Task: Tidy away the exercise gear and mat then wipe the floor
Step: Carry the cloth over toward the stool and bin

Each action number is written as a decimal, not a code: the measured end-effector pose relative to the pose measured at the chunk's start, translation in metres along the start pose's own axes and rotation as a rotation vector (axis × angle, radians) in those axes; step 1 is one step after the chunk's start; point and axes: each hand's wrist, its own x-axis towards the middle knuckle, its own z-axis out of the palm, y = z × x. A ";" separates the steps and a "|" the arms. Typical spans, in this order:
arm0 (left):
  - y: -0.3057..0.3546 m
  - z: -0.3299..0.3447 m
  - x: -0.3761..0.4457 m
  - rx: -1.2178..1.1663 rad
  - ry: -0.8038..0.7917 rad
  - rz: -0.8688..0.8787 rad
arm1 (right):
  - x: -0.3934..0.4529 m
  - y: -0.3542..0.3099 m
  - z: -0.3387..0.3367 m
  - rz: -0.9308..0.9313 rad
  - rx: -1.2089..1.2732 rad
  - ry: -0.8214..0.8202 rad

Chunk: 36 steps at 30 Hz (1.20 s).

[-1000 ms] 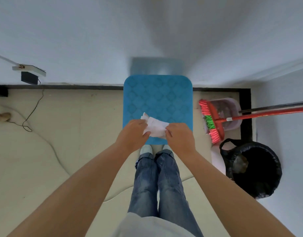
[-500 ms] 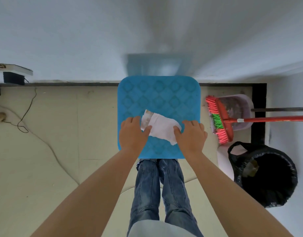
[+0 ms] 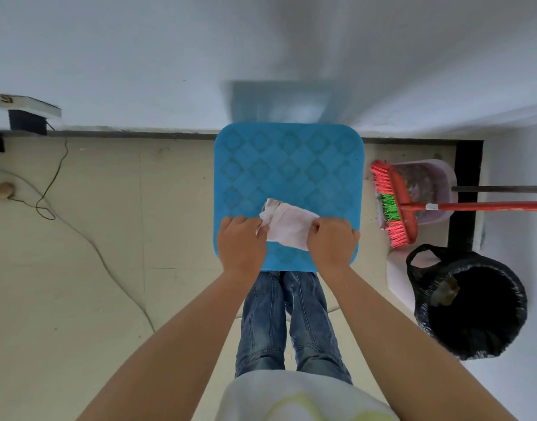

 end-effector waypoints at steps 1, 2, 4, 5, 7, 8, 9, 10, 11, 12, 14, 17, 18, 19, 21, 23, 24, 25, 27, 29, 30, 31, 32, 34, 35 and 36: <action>-0.002 0.001 -0.004 -0.021 0.029 0.027 | -0.002 0.001 0.000 -0.001 0.004 0.003; -0.005 0.002 -0.007 -0.035 0.065 0.066 | -0.004 0.003 0.000 0.001 0.011 0.006; -0.011 0.008 -0.011 -0.015 0.141 0.119 | -0.009 0.006 0.001 0.013 0.007 -0.002; -0.013 0.010 -0.013 -0.006 0.162 0.142 | -0.012 0.007 0.002 0.015 -0.010 -0.019; -0.018 0.014 -0.013 -0.001 0.169 0.174 | -0.014 0.008 0.005 -0.007 -0.057 -0.050; -0.020 0.015 -0.013 -0.007 0.146 0.168 | -0.014 0.008 0.007 -0.020 -0.073 -0.058; -0.022 0.015 -0.012 -0.020 0.115 0.151 | -0.013 0.007 0.009 -0.030 -0.081 -0.057; -0.023 0.016 -0.012 -0.025 0.098 0.137 | -0.012 0.007 0.011 -0.042 -0.079 -0.048; -0.023 0.016 -0.012 -0.019 0.081 0.136 | -0.010 0.006 0.013 -0.058 -0.073 -0.037; -0.022 0.016 -0.011 -0.009 0.080 0.143 | -0.010 0.006 0.014 -0.068 -0.067 -0.023; -0.021 0.017 -0.006 -0.005 0.095 0.162 | -0.008 0.006 0.017 -0.067 -0.051 -0.007; -0.021 0.015 -0.006 0.015 0.111 0.196 | -0.008 0.005 0.019 -0.083 -0.004 0.080; -0.022 0.014 -0.009 0.015 0.112 0.207 | -0.010 0.005 0.017 -0.119 0.012 0.156; -0.022 0.012 -0.012 0.006 0.114 0.216 | -0.012 0.005 0.017 -0.160 0.010 0.236; -0.024 0.008 -0.021 -0.001 0.115 0.241 | -0.025 0.010 0.013 -0.238 -0.009 0.369; -0.027 0.003 -0.033 0.030 0.161 0.289 | -0.040 0.018 0.006 -0.318 0.021 0.423; -0.029 0.000 -0.040 0.028 0.195 0.316 | -0.048 0.020 0.001 -0.349 0.046 0.454; -0.030 -0.002 -0.046 0.006 0.219 0.336 | -0.055 0.022 -0.004 -0.371 0.067 0.484; -0.031 -0.008 -0.050 -0.037 0.251 0.357 | -0.059 0.023 -0.012 -0.393 0.084 0.536; -0.028 -0.010 -0.038 -0.038 0.247 0.319 | -0.050 0.016 -0.015 -0.379 0.088 0.560; -0.026 -0.010 -0.024 -0.028 0.249 0.297 | -0.039 0.010 -0.015 -0.362 0.089 0.562; -0.022 -0.008 -0.007 -0.031 0.241 0.264 | -0.026 0.004 -0.016 -0.342 0.090 0.559; -0.017 -0.006 0.009 -0.044 0.227 0.228 | -0.012 -0.002 -0.015 -0.328 0.092 0.561; -0.006 0.000 0.035 -0.105 0.197 0.153 | 0.017 -0.014 -0.012 -0.289 0.098 0.534; 0.000 0.004 0.044 -0.119 0.170 0.103 | 0.030 -0.017 -0.010 -0.279 0.090 0.525; 0.003 0.009 0.050 -0.104 0.144 0.048 | 0.041 -0.019 -0.007 -0.285 0.071 0.518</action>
